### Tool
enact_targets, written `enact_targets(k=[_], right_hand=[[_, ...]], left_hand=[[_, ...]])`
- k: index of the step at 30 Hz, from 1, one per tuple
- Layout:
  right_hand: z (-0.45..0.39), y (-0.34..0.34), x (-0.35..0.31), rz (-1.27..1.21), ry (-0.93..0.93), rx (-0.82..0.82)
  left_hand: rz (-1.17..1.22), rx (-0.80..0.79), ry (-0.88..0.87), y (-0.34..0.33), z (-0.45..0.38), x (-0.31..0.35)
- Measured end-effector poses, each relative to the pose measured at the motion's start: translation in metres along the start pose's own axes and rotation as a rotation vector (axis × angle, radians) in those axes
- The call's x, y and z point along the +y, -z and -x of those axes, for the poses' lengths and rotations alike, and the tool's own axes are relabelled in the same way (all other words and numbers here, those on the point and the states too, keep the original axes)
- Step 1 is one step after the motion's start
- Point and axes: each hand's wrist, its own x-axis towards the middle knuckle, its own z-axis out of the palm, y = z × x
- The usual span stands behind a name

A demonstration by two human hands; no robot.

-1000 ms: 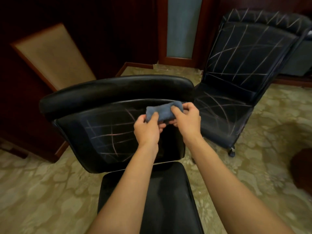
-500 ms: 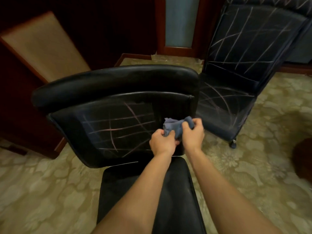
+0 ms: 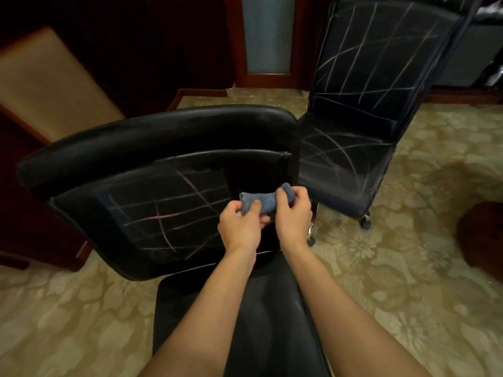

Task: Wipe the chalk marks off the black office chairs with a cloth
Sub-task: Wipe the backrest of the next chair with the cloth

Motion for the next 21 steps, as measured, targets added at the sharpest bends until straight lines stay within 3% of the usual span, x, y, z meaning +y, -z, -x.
enact_targets(k=[2,5,6,8,15,21], right_hand=[[-0.002,-0.001,0.011,0.062,-0.042,-0.032],[-0.005,-0.002,0.024,0.127,-0.341,-0.111],[-0.006,-0.001,0.023,0.191,-0.364,-0.135],[-0.004,-0.001,0.012,0.264,-0.313,-0.148],[0.011,-0.034,-0.082,0.075,0.128,-0.253],[0.016,-0.067,-0.097,0.126,0.152,-0.147]], left_hand=[[-0.028,0.005,0.027,0.001,-0.001,-0.002],[-0.069,0.014,0.171,0.008,-0.002,-0.017],[-0.058,0.019,0.197,0.011,-0.001,-0.02],[-0.02,0.029,0.164,0.016,-0.001,-0.017],[0.154,0.159,-0.115,0.044,-0.018,0.052],[0.107,0.239,-0.133,0.052,-0.043,0.077]])
